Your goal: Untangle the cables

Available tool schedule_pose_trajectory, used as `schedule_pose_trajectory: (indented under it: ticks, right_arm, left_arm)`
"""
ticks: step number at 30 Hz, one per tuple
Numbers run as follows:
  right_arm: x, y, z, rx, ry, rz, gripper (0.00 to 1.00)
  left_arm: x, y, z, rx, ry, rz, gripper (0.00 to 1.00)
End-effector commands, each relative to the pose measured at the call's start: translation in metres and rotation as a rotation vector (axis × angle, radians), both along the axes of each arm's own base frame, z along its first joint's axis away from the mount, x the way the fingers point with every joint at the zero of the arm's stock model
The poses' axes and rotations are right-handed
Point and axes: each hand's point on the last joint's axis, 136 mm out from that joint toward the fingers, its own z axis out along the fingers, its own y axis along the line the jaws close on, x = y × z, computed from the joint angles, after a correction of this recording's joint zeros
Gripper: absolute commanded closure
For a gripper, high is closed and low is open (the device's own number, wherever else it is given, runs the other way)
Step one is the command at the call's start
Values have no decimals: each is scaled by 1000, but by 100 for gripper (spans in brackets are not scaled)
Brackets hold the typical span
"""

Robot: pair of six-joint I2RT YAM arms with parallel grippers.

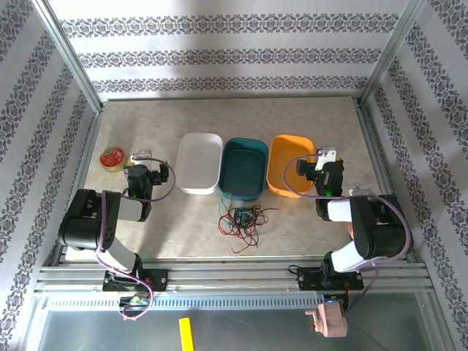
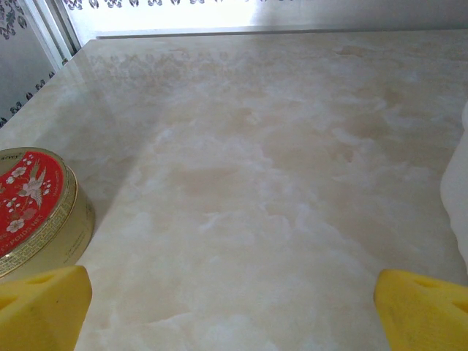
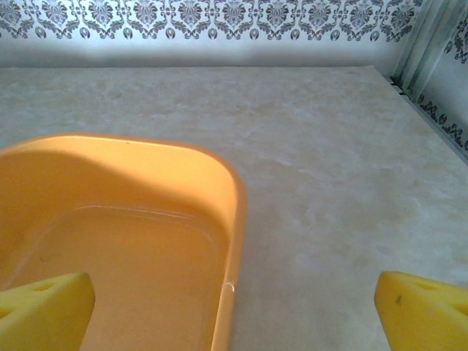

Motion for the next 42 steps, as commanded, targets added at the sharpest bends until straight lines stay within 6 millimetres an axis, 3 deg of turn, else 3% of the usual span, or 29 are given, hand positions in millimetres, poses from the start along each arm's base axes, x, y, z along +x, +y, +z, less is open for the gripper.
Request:
schedule_pose_trajectory:
  ticks: [1,7,11,14,17,19,22,26,30,36,42]
  right_arm:
    - [4,-2,4,13,-15,3,2]
    - [3,-4,4,37,-17,11,2]
    - [4,-6,9,67,-31,17,5]
    - [3,-13,21,52,-13,-38,6]
    - [-9,-20,38,56,29,-122,6]
    - [-17,-15,52,91,55,-140,11]
    - [-29,13,70,96,80,-86,17]
    - [-46,70,83,97,106,65,18]
    - [-67,131,88,107,127,224,18]
    - [-94,200,63,40,246,405,18]
    - [-120,258,34,-58,322,542,19]
  left_arm:
    - [0,6,7,-1,-43,19,1]
    - [0,6,8,2,-44,20,1]
    - [6,6,21,11,-16,21,1]
    - [9,23,30,-2,166,147,1]
    - [8,40,46,97,177,242,1]
    - [1,54,61,128,118,342,1]
    - [-11,57,71,66,118,405,1]
    - [-23,24,85,7,136,335,1]
    - [-35,-44,106,-8,116,154,1]
    - [-61,-142,110,-103,174,-178,1]
    - [-90,-192,88,-132,263,-351,1]
